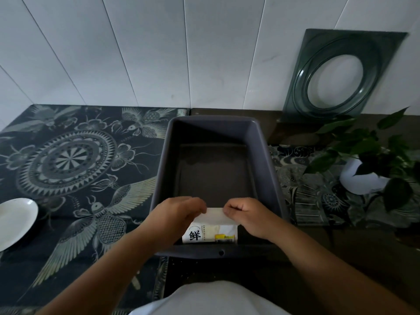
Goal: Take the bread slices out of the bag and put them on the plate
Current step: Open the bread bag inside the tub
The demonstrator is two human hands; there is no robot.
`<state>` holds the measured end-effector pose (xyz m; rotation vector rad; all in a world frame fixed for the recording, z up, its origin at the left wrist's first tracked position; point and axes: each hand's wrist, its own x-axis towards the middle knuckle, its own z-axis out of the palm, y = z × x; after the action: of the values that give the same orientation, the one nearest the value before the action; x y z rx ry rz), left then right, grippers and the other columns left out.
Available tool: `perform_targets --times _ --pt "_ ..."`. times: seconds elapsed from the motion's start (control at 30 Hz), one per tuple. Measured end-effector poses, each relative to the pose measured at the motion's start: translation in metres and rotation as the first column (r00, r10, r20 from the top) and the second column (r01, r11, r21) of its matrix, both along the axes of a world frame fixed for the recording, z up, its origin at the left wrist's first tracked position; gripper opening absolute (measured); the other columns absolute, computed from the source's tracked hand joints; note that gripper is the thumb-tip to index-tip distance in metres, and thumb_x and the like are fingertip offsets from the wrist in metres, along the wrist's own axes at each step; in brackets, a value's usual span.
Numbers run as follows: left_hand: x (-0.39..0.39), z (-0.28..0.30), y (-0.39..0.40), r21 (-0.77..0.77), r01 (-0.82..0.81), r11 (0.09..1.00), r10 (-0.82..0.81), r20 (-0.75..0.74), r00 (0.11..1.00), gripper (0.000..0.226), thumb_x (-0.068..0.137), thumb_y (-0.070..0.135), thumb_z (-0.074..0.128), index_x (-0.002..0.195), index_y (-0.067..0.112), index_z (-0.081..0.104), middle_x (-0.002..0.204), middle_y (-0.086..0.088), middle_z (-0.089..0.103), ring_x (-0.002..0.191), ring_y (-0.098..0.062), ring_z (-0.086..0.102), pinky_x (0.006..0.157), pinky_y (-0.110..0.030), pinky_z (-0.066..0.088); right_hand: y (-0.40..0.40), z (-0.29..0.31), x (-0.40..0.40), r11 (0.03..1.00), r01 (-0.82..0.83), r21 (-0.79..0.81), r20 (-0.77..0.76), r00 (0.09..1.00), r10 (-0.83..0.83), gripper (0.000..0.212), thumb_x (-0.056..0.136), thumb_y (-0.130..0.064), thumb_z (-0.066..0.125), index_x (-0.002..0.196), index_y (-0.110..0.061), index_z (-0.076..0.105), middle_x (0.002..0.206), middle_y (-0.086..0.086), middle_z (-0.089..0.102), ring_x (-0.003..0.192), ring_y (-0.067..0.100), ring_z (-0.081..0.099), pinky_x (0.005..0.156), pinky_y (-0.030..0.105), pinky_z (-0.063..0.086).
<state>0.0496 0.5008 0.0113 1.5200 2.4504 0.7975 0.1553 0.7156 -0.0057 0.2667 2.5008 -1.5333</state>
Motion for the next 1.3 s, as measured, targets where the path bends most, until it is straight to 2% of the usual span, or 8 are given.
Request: perform_targets --times 0.13,0.47,0.63,0.7,0.8,0.93,1.13,1.3 --pt "0.005 -0.005 0.003 -0.025 0.001 1.0 -0.006 -0.197 0.98 0.026 0.083 0.018 0.07 0.107 0.024 0.062 0.1 0.002 0.068 0.086 -0.022 0.063 0.073 -0.042 0.052 -0.001 0.003 -0.004 0.994 0.058 -0.091 0.016 0.998 -0.056 0.023 0.091 -0.039 0.054 0.077 -0.036 0.072 0.071 -0.015 0.067 0.07 0.0 0.061 0.067 0.024 0.045" --pt "0.012 -0.013 0.004 -0.02 -0.042 0.999 0.038 -0.177 0.983 0.037 0.082 0.024 0.074 0.113 0.028 0.053 0.114 0.002 0.065 0.106 -0.022 0.058 0.086 -0.043 0.049 0.005 0.012 -0.008 0.986 0.046 -0.162 0.115 0.993 -0.028 0.017 0.088 -0.027 0.063 0.084 -0.023 0.079 0.082 -0.008 0.075 0.079 -0.001 0.065 0.076 0.025 0.044" --pt "0.016 -0.008 0.001 -0.017 -0.006 1.0 0.002 -0.194 0.981 0.016 0.084 0.02 0.07 0.098 0.024 0.063 0.113 0.0 0.064 0.108 -0.024 0.057 0.083 -0.044 0.048 0.006 0.015 -0.009 0.991 0.006 -0.132 0.144 0.989 0.014 0.018 0.09 -0.027 0.063 0.084 -0.021 0.079 0.084 -0.004 0.076 0.08 0.004 0.068 0.071 0.02 0.046" --pt "0.019 -0.007 0.0 -0.036 -0.007 0.999 -0.001 -0.22 0.975 0.012 0.085 0.021 0.069 0.095 0.024 0.064 0.122 -0.006 0.06 0.12 -0.028 0.051 0.09 -0.048 0.046 0.005 0.016 -0.011 0.998 0.014 -0.064 0.098 0.995 -0.008 0.02 0.091 -0.029 0.062 0.082 -0.021 0.078 0.083 0.005 0.073 0.078 0.013 0.067 0.071 0.025 0.047" --pt "0.024 -0.004 -0.003 -0.062 -0.033 0.998 0.017 -0.253 0.967 0.019 0.084 0.024 0.071 0.102 0.027 0.066 0.136 -0.015 0.051 0.135 -0.037 0.035 0.099 -0.051 0.036 0.005 0.016 -0.018 0.99 0.045 0.133 -0.031 0.999 -0.041 0.023 0.093 -0.03 0.061 0.074 -0.033 0.072 0.077 -0.005 0.069 0.075 0.001 0.063 0.064 0.018 0.045" --pt "0.028 0.004 -0.01 -0.075 0.008 0.997 -0.029 -0.284 0.958 0.024 0.082 0.025 0.073 0.103 0.029 0.063 0.136 -0.007 0.051 0.135 -0.033 0.034 0.097 -0.051 0.034 0.012 0.021 -0.036 0.921 0.105 0.376 -0.213 0.977 -0.025 0.014 0.095 -0.027 0.06 0.092 -0.026 0.074 0.085 -0.014 0.062 0.078 -0.001 0.059 0.065 0.015 0.039" --pt "0.031 0.004 -0.012 -0.181 0.137 0.974 -0.181 -0.258 0.949 0.014 0.089 0.021 0.06 0.095 0.031 0.053 0.1 0.014 0.065 0.117 -0.006 0.047 0.1 -0.042 0.022 0.014 0.029 -0.059 0.723 0.203 0.66 -0.338 0.94 0.044 0.013 0.094 -0.027 0.059 0.095 -0.023 0.072 0.092 -0.006 0.061 0.083 0.012 0.056 0.068 0.03 0.049" --pt "0.017 0.012 -0.009 -0.258 0.162 0.953 -0.242 -0.318 0.917 0.019 0.088 0.028 0.057 0.105 0.032 0.053 0.116 0.013 0.062 0.126 -0.01 0.043 0.103 -0.046 0.029 0.0 0.041 -0.059 0.512 0.193 0.837 -0.381 0.877 0.294 0.021 0.086 -0.021 0.068 0.106 -0.017 0.066 0.109 0.004 0.062 0.099 0.023 0.057 0.078 0.039 0.051"
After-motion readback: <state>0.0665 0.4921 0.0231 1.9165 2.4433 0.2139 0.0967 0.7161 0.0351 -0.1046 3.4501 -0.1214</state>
